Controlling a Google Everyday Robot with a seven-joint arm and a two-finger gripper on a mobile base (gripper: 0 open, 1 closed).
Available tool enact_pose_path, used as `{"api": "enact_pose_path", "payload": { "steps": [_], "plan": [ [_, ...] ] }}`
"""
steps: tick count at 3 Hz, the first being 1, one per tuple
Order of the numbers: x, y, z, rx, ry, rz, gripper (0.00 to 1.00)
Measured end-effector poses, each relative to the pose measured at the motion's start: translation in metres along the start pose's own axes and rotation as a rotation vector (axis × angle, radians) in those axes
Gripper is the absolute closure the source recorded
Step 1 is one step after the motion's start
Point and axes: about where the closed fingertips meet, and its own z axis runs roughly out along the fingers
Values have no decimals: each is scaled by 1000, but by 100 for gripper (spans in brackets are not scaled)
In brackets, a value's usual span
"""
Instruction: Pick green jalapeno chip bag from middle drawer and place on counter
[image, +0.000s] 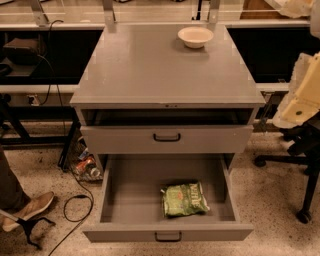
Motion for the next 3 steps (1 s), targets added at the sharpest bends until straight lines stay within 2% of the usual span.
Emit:
{"api": "enact_pose_path", "payload": {
  "steps": [1, 2, 3],
  "plan": [
    [-5, 1, -6, 14, -4, -9, 0],
    [-2, 17, 21, -31, -42, 12, 0],
    [-1, 54, 71, -130, -97, 52, 0]
  ]
}}
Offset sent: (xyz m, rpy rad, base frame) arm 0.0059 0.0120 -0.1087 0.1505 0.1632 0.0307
